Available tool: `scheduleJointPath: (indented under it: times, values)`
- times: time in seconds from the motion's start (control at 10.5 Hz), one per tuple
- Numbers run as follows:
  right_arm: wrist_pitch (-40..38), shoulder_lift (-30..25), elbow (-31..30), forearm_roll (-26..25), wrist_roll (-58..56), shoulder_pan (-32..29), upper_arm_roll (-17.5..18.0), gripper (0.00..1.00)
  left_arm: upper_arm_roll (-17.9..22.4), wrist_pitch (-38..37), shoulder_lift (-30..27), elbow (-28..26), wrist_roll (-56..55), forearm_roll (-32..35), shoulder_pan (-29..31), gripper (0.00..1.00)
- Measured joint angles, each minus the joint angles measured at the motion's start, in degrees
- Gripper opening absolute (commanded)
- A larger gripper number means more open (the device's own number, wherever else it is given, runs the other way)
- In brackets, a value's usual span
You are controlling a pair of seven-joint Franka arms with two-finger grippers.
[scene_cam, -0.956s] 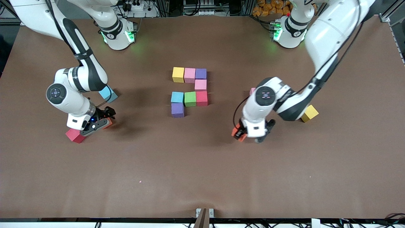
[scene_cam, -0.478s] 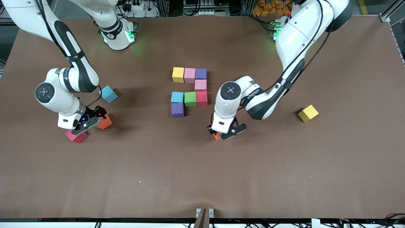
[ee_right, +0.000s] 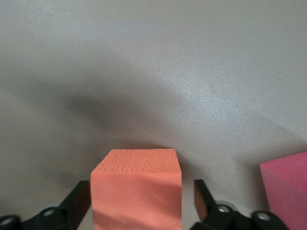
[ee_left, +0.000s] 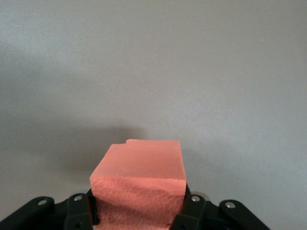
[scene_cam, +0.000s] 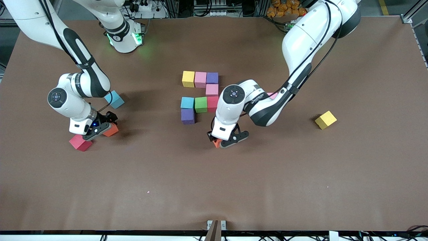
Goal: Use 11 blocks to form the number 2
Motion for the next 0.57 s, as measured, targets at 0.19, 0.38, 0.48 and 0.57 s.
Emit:
scheduleJointPath:
  times: [0.19,0.38,0.48,0.57]
  values:
    - [0.0,-0.1,0.1,0.0,0.0,0.3,0.1,0.24,0.2,-1.6,-0.1,0.9,-0.1,-3.3,2.7,0.23]
    - [-2.2,-0.3,1.3,0.0,0.1,2.1,0.5,0.25,0.2,-2.3,-0.5,1.4,-1.5,-5.8,5.7,0.24]
    - [-4.4,-0.6,2.7,0.0,0.6,3.8,0.6,0.25,0.2,-2.7,-0.7,1.4,-3.8,-5.9,7.0,0.24]
    - [-5.6,-0.9,4.2,0.1,2.3,6.1,0.7,0.25,0.2,-2.9,-0.7,1.4,-7.1,-5.9,8.2,0.24]
